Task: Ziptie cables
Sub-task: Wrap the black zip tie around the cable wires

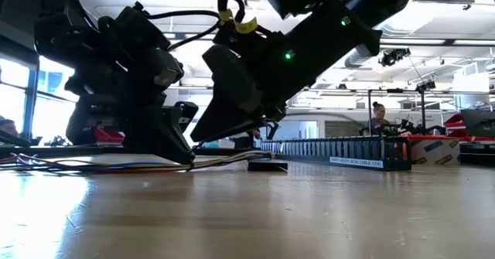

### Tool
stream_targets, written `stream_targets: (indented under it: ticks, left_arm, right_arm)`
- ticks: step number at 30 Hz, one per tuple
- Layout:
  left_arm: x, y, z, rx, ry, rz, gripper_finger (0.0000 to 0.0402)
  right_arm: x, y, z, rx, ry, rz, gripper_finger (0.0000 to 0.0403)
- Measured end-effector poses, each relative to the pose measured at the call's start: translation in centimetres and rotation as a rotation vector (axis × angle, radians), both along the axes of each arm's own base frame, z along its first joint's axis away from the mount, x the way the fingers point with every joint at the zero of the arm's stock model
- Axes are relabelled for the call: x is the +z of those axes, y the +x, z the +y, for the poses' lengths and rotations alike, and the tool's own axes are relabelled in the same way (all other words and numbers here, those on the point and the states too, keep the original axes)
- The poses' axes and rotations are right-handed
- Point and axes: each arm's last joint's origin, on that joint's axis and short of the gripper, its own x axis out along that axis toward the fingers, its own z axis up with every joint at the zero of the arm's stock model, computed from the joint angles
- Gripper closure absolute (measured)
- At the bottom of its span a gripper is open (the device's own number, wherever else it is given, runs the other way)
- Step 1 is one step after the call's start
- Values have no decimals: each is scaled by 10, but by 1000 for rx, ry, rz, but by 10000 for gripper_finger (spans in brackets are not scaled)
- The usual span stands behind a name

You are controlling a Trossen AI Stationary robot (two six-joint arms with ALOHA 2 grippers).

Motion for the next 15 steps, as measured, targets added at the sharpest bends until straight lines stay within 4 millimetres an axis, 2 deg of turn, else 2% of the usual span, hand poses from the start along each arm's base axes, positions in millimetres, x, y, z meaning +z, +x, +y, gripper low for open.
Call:
stream_targets:
  ticks: [15]
  left_arm:
    - [0, 0, 0, 3, -3, -8, 401]
  right_arm:
    - [0, 0, 0, 8, 17, 1, 274]
